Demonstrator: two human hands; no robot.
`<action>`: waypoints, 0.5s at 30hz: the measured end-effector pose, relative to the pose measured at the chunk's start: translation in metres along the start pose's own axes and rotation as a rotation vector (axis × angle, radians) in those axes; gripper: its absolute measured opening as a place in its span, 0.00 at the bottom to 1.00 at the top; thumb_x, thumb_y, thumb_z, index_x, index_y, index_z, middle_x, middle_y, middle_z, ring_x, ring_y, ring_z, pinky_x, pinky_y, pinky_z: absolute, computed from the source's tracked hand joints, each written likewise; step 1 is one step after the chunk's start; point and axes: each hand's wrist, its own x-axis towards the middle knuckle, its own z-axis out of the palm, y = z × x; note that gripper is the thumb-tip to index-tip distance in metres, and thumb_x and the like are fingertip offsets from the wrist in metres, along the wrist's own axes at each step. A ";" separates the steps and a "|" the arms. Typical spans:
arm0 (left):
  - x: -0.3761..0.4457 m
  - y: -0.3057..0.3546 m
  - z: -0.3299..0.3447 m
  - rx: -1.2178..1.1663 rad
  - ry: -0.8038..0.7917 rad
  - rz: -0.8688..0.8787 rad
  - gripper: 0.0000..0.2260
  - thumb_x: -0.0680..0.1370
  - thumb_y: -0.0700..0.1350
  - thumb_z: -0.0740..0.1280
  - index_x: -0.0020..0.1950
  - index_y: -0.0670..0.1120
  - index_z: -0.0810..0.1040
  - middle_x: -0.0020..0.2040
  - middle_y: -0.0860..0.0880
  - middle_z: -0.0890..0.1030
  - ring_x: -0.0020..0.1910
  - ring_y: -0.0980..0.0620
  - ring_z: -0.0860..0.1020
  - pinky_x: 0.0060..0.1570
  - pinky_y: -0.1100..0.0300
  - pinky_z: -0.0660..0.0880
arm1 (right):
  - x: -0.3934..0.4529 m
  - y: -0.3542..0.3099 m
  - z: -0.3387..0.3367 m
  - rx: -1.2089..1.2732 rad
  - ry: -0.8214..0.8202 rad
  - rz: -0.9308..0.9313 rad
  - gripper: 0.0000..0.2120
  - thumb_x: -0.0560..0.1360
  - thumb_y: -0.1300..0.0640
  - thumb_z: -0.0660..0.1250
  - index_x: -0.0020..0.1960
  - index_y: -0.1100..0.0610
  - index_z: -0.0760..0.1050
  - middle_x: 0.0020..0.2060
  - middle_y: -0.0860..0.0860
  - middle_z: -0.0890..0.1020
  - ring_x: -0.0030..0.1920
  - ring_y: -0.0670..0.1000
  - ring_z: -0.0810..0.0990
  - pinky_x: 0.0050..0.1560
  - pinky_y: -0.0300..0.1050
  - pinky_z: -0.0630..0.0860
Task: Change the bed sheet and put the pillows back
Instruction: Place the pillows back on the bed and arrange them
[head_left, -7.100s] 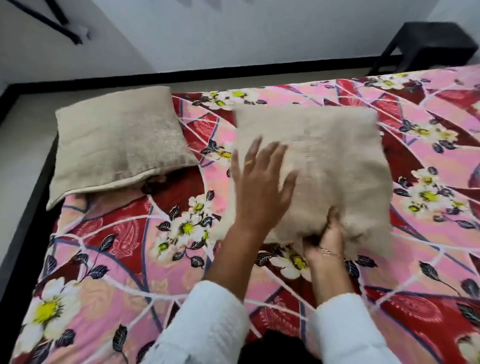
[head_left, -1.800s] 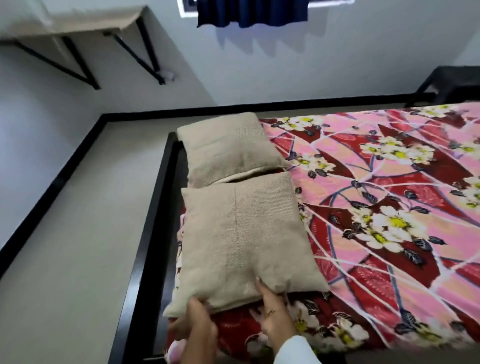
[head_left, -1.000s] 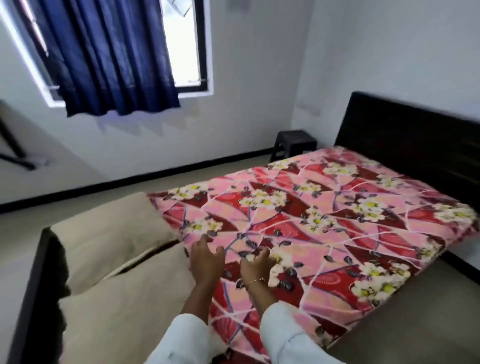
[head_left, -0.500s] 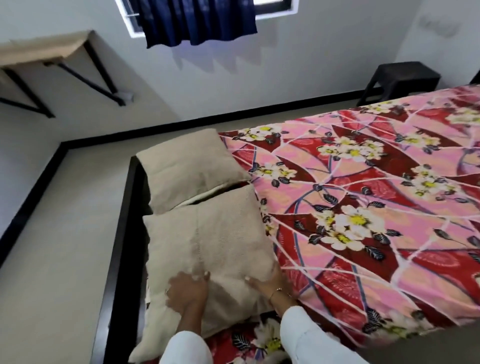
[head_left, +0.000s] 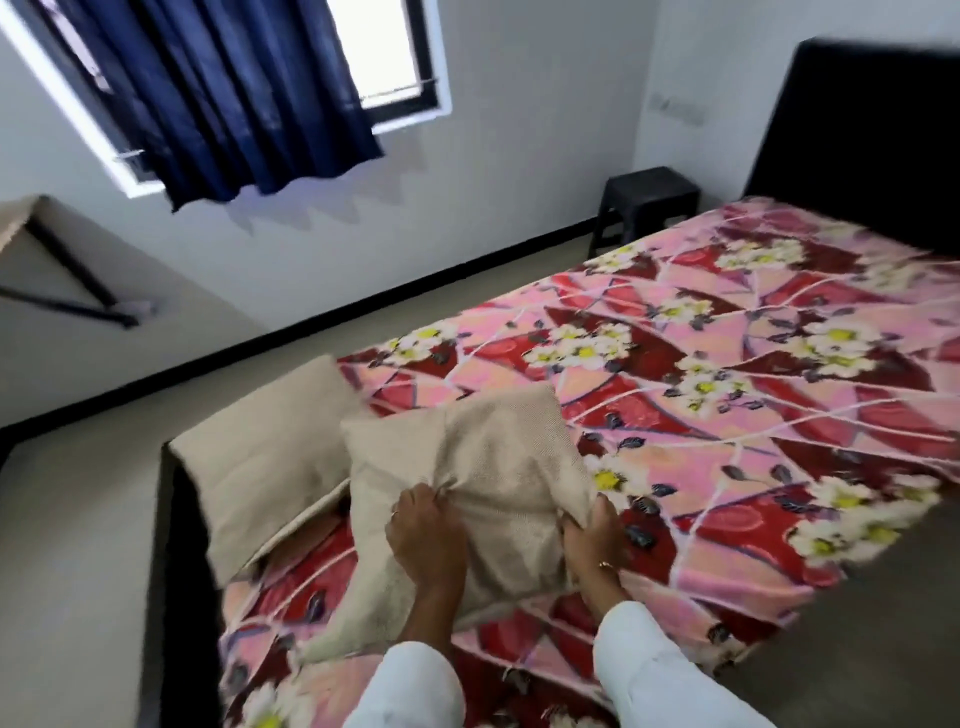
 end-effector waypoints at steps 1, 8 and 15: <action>0.010 0.029 0.010 -0.017 -0.006 0.040 0.12 0.71 0.46 0.57 0.33 0.40 0.73 0.30 0.42 0.75 0.28 0.42 0.76 0.28 0.55 0.72 | 0.020 -0.002 -0.021 0.036 0.043 0.011 0.18 0.70 0.56 0.71 0.55 0.64 0.72 0.53 0.61 0.78 0.55 0.61 0.76 0.51 0.49 0.70; 0.036 0.262 0.098 -0.160 -0.022 0.224 0.06 0.68 0.40 0.63 0.32 0.39 0.72 0.29 0.40 0.75 0.28 0.40 0.75 0.29 0.53 0.71 | 0.196 0.023 -0.195 0.173 0.304 -0.055 0.18 0.67 0.59 0.73 0.51 0.66 0.72 0.49 0.63 0.79 0.51 0.63 0.77 0.49 0.56 0.71; 0.025 0.492 0.175 -0.245 -0.133 0.307 0.06 0.69 0.33 0.69 0.34 0.38 0.73 0.34 0.39 0.76 0.33 0.38 0.76 0.35 0.50 0.71 | 0.355 0.063 -0.386 0.105 0.406 -0.105 0.21 0.69 0.56 0.73 0.56 0.65 0.72 0.52 0.63 0.78 0.53 0.62 0.76 0.52 0.57 0.72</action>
